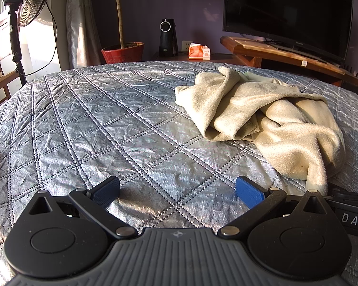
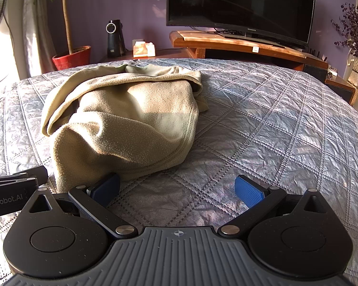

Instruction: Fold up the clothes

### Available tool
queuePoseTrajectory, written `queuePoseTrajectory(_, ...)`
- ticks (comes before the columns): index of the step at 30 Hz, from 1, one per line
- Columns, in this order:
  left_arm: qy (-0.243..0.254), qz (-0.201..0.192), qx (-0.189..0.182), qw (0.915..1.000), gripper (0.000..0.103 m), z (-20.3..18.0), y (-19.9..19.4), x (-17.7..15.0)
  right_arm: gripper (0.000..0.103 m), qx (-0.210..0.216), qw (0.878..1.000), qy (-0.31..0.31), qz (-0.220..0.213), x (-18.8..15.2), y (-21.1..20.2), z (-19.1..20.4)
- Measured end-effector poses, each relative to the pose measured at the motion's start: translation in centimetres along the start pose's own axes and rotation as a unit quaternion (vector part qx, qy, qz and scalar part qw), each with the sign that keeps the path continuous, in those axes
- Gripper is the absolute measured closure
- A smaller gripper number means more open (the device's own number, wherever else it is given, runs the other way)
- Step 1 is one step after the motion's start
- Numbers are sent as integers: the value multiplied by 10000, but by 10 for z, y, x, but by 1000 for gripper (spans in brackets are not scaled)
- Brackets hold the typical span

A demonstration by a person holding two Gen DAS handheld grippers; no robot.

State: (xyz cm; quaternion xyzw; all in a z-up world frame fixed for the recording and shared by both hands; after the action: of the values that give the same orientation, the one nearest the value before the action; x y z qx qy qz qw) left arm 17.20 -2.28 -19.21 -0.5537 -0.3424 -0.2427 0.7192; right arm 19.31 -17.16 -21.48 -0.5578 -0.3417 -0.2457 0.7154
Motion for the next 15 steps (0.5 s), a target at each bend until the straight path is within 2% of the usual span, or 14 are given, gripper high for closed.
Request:
queuePoseTrajectory(12, 28, 9, -48, 10000, 0, -2, -3, -2, 0, 15, 10000, -4, 17, 0, -1, 0)
queuePoseTrajectory(15, 237, 112, -222, 9994, 1, -5, -1, 1, 0, 278, 9988, -209, 338, 5, -4, -4)
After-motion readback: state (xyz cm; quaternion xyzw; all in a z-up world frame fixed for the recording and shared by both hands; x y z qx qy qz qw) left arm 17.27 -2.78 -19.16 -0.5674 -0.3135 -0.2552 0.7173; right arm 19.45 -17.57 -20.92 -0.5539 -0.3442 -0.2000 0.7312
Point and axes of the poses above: each gripper's, at about its wrist camera, not at the fingertips, and y roughly the way its jaws point, z to its left, x to its top, the point moved 2 cm from there along y, roughly the way its jaws point, and after that the axes turned 12 degrees about x, right-handed, at the moved point
